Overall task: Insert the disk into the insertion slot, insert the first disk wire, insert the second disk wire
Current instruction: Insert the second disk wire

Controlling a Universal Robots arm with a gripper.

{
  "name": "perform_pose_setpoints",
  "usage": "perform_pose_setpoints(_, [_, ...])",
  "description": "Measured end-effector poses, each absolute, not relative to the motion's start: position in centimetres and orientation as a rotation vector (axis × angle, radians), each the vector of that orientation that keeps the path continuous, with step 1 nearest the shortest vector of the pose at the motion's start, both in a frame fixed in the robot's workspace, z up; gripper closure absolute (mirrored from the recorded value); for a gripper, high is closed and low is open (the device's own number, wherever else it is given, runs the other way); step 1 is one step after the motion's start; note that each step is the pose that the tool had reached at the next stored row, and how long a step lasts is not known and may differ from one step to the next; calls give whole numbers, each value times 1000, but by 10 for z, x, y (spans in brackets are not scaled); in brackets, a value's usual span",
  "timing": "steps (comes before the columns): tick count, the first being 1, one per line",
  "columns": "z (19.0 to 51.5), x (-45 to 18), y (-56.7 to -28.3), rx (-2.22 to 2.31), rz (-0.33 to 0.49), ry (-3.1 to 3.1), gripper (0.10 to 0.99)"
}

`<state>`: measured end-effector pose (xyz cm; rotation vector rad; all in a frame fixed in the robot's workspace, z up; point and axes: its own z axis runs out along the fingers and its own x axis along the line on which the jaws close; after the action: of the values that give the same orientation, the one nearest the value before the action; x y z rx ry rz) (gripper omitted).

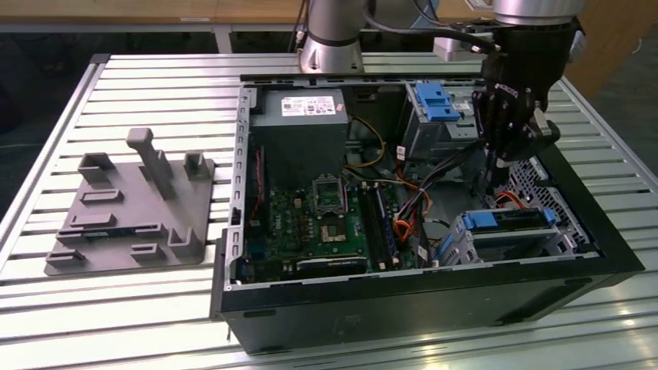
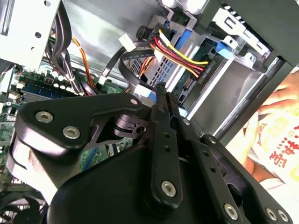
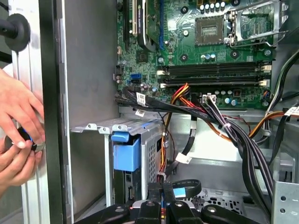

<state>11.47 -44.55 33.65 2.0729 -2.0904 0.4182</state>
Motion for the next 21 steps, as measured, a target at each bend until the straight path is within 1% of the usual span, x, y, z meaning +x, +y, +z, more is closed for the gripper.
perform_pose_setpoints(7, [336, 135, -445, 2057, 343, -2051, 941])
perform_pose_setpoints(15, [336, 141, -451, 2068, 306, -2067, 941])
perform_pose_setpoints(21, [336, 141, -456, 2044, 294, -2096, 941])
